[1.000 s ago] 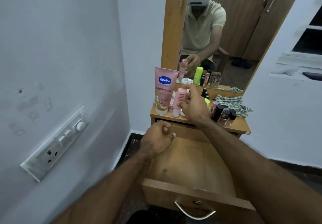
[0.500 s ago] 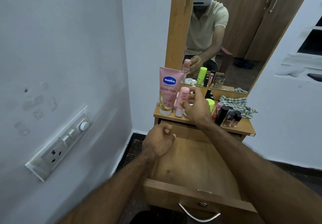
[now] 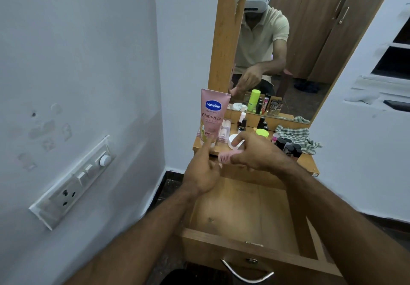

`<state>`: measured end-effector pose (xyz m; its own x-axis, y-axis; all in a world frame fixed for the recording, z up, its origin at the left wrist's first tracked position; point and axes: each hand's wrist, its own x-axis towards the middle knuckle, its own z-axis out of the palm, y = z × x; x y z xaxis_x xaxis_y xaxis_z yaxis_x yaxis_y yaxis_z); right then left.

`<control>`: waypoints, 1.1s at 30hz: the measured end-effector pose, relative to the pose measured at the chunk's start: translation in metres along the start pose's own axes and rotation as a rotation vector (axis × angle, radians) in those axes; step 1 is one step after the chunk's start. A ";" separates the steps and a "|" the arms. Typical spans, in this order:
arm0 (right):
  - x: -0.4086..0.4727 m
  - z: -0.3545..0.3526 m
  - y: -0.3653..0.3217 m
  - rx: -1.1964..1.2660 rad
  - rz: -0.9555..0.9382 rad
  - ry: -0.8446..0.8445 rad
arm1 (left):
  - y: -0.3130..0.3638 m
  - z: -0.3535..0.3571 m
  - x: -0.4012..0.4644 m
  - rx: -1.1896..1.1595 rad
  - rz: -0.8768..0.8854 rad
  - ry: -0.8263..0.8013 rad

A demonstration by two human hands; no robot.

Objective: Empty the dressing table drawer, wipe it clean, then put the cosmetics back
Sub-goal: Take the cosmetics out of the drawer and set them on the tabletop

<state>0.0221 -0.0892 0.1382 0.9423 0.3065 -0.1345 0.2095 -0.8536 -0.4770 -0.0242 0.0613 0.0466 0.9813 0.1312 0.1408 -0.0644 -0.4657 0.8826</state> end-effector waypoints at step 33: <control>0.050 0.027 -0.003 0.192 0.025 0.370 | -0.026 0.003 0.002 0.201 -0.135 0.129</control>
<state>0.0613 -0.0599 0.1091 0.9841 0.0845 0.1562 0.1656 -0.7540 -0.6356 -0.0197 0.0707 0.0225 0.9465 0.3084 0.0952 0.1157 -0.5993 0.7921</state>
